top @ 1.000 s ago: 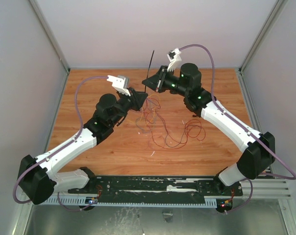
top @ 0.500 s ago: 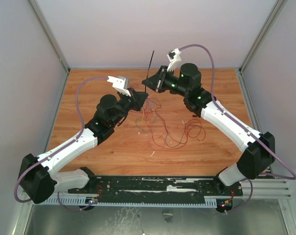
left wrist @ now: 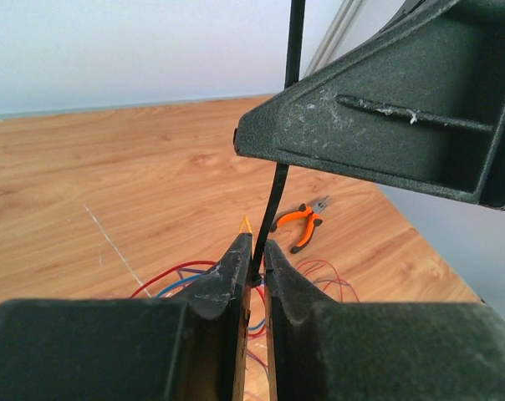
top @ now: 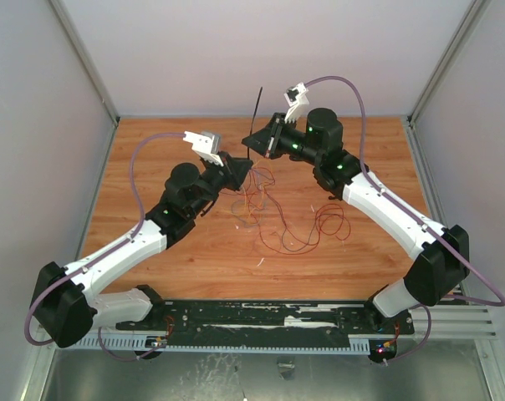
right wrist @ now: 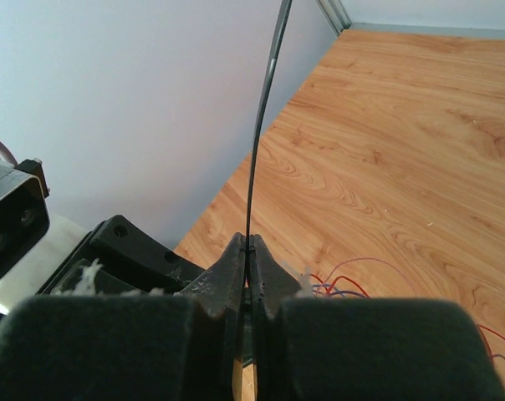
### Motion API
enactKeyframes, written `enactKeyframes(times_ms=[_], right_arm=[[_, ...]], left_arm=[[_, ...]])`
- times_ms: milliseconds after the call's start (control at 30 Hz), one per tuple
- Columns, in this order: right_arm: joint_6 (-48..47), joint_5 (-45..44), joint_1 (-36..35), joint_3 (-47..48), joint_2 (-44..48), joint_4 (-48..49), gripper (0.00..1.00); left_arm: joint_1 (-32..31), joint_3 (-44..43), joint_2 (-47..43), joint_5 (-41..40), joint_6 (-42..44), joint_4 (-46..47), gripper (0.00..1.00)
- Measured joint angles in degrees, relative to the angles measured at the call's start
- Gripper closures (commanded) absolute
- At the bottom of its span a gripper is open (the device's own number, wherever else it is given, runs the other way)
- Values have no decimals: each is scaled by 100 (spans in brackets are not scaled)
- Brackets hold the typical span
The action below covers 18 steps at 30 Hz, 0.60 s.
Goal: Zip-tie the wires
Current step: Adjust the ribbon.
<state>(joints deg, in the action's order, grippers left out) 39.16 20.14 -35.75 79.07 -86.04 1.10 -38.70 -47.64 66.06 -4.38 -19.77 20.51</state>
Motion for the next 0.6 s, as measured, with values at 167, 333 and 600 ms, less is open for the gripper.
enactKeyframes(times_ms=[167, 333, 600], right_arm=[[0, -22, 0, 2, 0, 0, 100], [-7, -44, 0, 15, 0, -33, 100], [-31, -46, 0, 87, -2, -144, 100]], left_arm=[[0, 59, 2, 2, 0, 28, 85], [0, 120, 17, 17, 0, 76, 86], [0, 160, 28, 48, -2, 184, 91]])
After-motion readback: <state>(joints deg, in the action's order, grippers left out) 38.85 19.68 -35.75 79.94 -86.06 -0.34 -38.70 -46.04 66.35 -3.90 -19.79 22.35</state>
